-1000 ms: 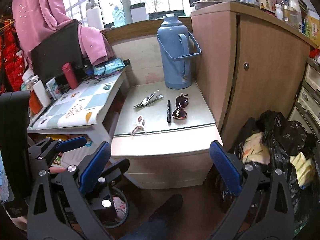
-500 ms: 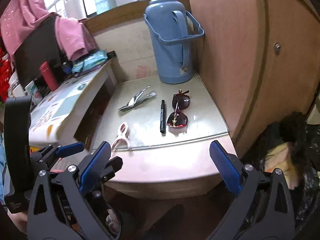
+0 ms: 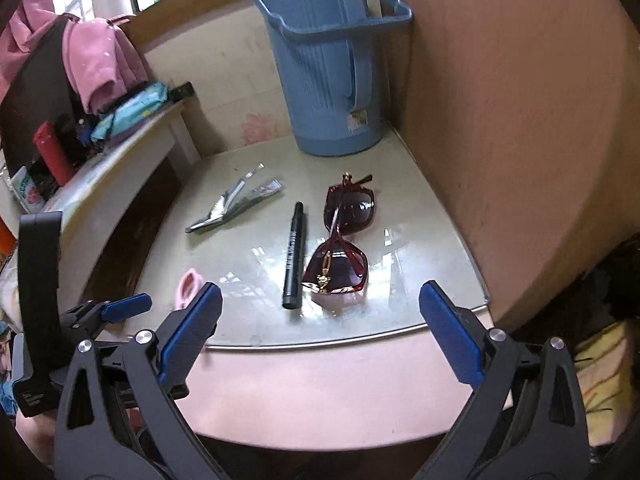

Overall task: Collect trash
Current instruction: 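Move both open tools toward the cabinet top with the sunglasses and clothespin, then grasp the pink clothespin with the left tool while the right tool grasps the red sunglasses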

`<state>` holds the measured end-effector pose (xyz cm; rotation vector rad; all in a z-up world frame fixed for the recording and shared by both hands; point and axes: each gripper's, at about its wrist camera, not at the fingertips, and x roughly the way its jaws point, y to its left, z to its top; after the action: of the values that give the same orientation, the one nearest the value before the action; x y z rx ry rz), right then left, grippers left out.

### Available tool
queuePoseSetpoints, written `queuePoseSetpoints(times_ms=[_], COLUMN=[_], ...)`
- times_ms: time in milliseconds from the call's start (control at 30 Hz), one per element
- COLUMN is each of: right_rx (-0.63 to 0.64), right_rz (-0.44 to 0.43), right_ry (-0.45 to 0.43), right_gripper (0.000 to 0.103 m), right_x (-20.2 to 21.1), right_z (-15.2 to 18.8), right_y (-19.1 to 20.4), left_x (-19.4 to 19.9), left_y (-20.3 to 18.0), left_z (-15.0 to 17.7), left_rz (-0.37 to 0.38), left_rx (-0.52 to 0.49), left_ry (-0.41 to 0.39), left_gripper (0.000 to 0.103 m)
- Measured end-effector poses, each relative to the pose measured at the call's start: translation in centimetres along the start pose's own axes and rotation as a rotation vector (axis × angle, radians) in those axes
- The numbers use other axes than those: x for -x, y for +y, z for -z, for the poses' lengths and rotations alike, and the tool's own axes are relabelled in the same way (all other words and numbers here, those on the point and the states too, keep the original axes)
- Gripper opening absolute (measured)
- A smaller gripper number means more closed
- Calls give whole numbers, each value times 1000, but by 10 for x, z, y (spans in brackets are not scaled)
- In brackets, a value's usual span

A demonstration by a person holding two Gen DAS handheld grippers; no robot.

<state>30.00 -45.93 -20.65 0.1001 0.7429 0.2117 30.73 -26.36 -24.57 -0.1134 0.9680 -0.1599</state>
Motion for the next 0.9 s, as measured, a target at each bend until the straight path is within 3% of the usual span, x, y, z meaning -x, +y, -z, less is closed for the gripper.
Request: queuePoseSetpoints(times_ms=[267,467,700,900], right_rx=[8,17,10,14], right_rz=[2,4,4,11], right_ry=[-1,16,38,38], right_gripper=[96,90,88,87], right_x=[-29,-47,-60,-66], right_z=[-7,-11,-3,-6], right_y=[-3,-4,-4,-4], left_x=[-22,-27,-31,-32], left_y=[15,15,11,11], left_z=[0,-2,-9,-11], left_rz=[17,-5,-34,-38], left_rx=[40,18,-16,-29], left_ry=[15,-15,-42,-63], left_gripper=[97,95,74,48])
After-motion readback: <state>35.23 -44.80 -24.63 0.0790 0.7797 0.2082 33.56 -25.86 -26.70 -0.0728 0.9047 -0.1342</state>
